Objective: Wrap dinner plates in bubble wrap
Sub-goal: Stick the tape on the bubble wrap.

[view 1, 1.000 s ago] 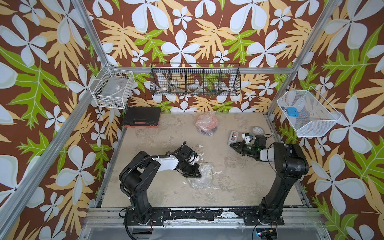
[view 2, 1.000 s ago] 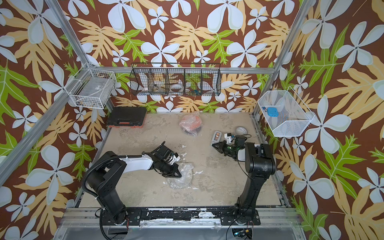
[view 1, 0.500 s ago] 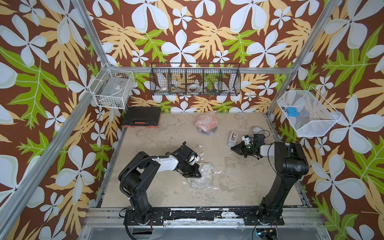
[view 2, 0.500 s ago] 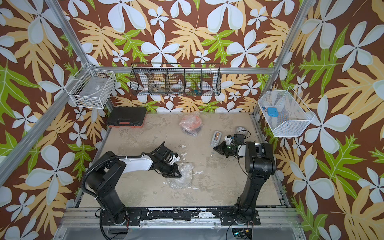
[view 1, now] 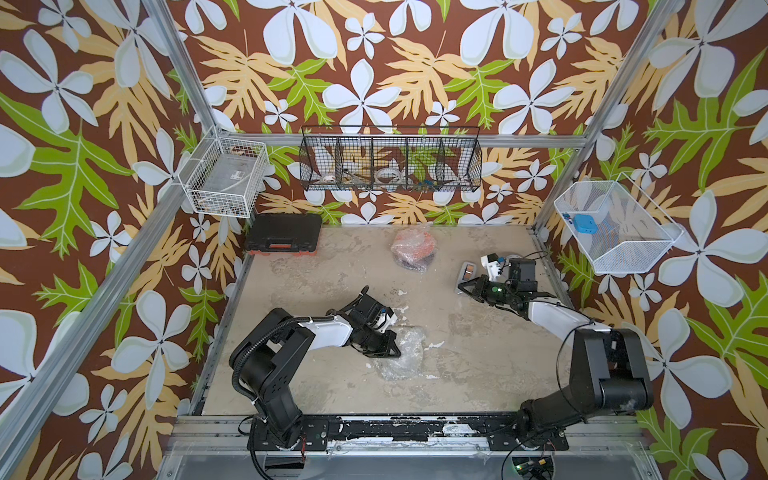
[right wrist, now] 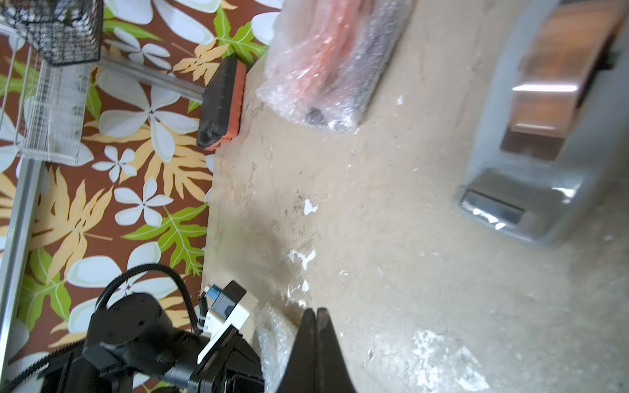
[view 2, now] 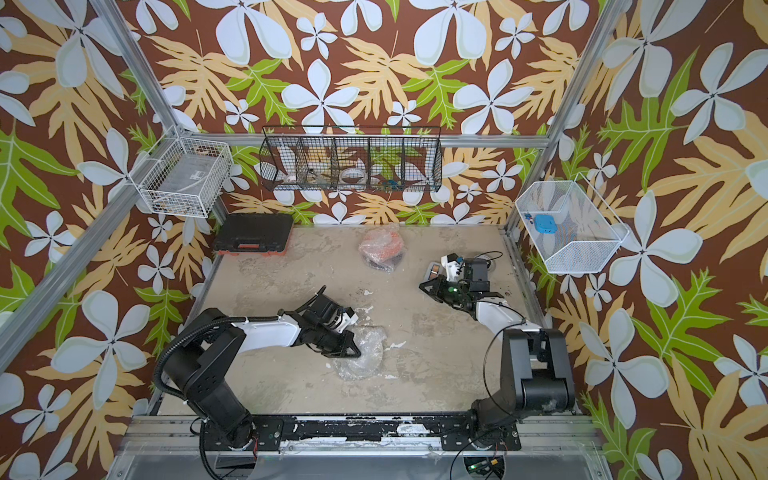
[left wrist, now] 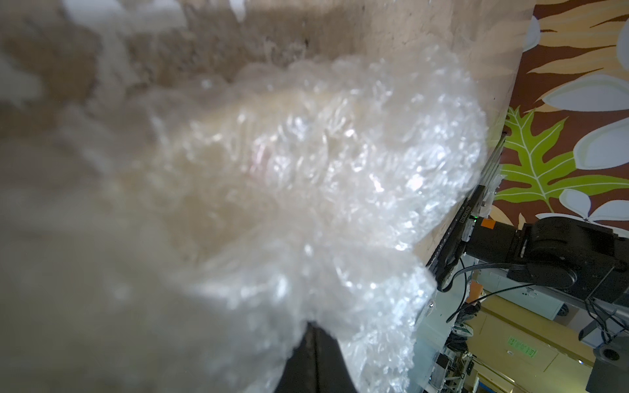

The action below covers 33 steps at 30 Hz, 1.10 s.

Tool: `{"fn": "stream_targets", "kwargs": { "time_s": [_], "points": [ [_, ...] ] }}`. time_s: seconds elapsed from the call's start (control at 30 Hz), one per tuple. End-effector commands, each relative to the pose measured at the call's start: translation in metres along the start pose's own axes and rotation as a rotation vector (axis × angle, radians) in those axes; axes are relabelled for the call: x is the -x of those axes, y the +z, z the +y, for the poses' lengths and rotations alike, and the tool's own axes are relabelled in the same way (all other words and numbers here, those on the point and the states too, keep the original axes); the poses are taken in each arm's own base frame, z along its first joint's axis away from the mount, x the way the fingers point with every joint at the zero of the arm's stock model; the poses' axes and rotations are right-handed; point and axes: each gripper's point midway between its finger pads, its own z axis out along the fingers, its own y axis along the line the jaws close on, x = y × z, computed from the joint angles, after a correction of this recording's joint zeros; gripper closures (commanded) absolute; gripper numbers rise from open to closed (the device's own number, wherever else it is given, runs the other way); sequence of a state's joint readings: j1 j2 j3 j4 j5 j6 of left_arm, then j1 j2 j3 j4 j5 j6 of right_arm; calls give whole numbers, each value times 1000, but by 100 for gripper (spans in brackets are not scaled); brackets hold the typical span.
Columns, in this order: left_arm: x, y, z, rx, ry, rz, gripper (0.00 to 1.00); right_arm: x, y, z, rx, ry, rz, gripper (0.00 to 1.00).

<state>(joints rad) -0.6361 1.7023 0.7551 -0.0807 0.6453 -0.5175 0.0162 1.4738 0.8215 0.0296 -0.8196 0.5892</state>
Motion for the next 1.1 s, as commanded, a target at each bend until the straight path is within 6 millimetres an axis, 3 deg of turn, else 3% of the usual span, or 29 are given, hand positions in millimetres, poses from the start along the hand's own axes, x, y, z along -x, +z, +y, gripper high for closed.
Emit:
{"fn": "stream_targets", "kwargs": {
  "time_s": [0.0,0.2,0.4,0.6,0.7,0.87,1.07],
  "points": [
    [-6,-2,15,42,-14,2,98,-20,-9,22,15,-71,40,100],
    [-2,-7,11,-72,-49,-31,99,-64,-31,85,89,-196,95,100],
    [-1,-9,13,-88,-60,-36,100,-127,-44,133,183,-259,200,100],
    [-1,-11,11,-99,-47,-47,100,-201,-59,159,258,-305,354,100],
    [-2,-10,11,-110,-52,-47,100,-227,-63,171,308,-309,417,100],
    [-2,-10,10,-120,-49,-46,100,-249,-50,182,355,-328,480,100],
    [-6,-10,8,-146,-54,-48,100,-243,-11,189,372,-375,472,100]
  ]
}}
